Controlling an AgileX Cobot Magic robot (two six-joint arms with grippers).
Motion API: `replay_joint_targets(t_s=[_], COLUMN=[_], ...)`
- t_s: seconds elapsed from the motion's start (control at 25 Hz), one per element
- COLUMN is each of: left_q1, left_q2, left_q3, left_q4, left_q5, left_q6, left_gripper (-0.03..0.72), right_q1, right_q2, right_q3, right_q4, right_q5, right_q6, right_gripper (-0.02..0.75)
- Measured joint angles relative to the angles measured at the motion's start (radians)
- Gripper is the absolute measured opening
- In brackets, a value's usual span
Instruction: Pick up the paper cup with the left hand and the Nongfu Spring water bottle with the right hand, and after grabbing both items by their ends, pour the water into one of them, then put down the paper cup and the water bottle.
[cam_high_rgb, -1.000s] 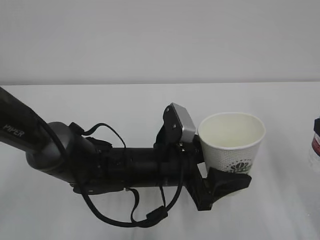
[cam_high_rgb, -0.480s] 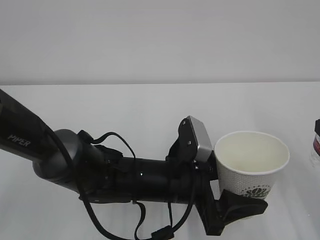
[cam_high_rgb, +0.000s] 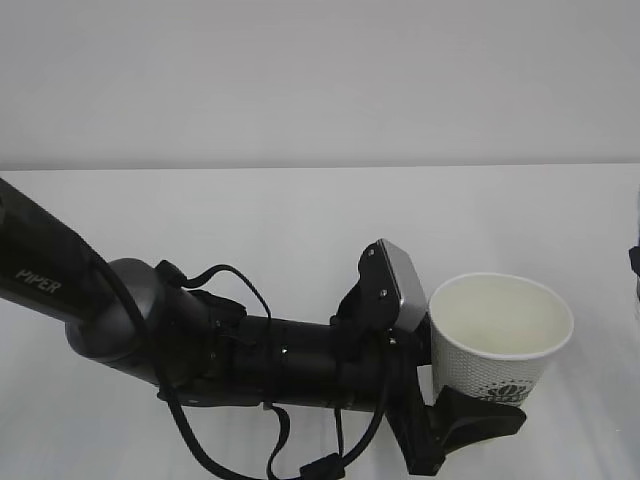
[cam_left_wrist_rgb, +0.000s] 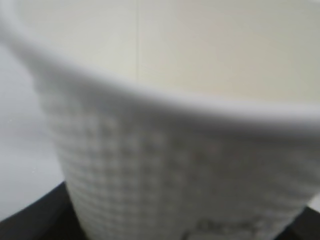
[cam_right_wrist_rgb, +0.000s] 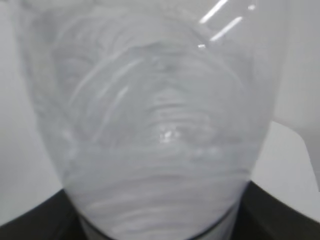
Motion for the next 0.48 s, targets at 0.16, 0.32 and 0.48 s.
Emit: replay_joint_targets(t_s=[0.16, 0.32, 0.48], left_q1=[0.000, 0.000, 0.000], left_q2=[0.000, 0.000, 0.000], left_q3=[0.000, 0.000, 0.000], left_q4=[0.000, -0.008, -0.012], left_q5=[-0.021, -0.025, -0.027], left_q6=[0.000, 0.000, 0.000], left_gripper=[0.545, 0.545, 0.545], right_q1=[0.000, 0.000, 0.000], right_q2=[0.000, 0.000, 0.000], right_q3=[0.000, 0.000, 0.000], right_q4=[0.000, 0.000, 0.000], right_q5=[0.000, 0.000, 0.000], right_q6=[-0.068, -0.176, -0.248], right_gripper=[0.440, 0.440, 0.440])
